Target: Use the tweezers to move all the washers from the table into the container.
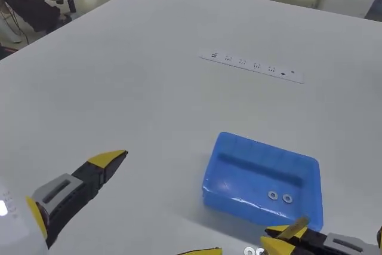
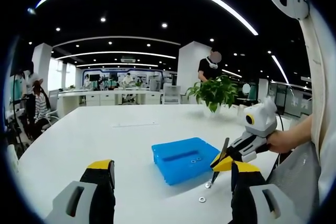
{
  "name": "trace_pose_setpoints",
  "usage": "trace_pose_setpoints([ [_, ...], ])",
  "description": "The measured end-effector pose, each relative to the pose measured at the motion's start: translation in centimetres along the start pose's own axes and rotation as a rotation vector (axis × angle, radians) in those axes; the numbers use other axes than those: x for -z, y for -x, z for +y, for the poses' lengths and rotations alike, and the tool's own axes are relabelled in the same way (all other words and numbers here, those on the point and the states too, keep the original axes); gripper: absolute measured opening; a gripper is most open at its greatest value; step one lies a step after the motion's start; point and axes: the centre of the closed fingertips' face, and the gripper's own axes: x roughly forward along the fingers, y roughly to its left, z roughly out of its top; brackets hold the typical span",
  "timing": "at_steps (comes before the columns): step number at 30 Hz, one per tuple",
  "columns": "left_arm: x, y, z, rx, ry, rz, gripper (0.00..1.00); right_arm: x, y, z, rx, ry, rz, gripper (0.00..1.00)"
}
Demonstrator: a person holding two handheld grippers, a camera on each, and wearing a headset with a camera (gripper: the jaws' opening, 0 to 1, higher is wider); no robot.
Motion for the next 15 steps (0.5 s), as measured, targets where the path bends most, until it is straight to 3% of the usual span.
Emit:
trace_pose_setpoints([
  [7,0.0,0.0,0.1,-0.001,-0.002,-0.001,0.94,-1.5,0.5,-0.5,0.004,-0.079,-0.045,0.02],
  [15,-0.1,-0.1,0.0,0.004,0.000,-0.010,0.94,-3.8,1.5,-0.7,0.006,-0.098,-0.096,0.03],
])
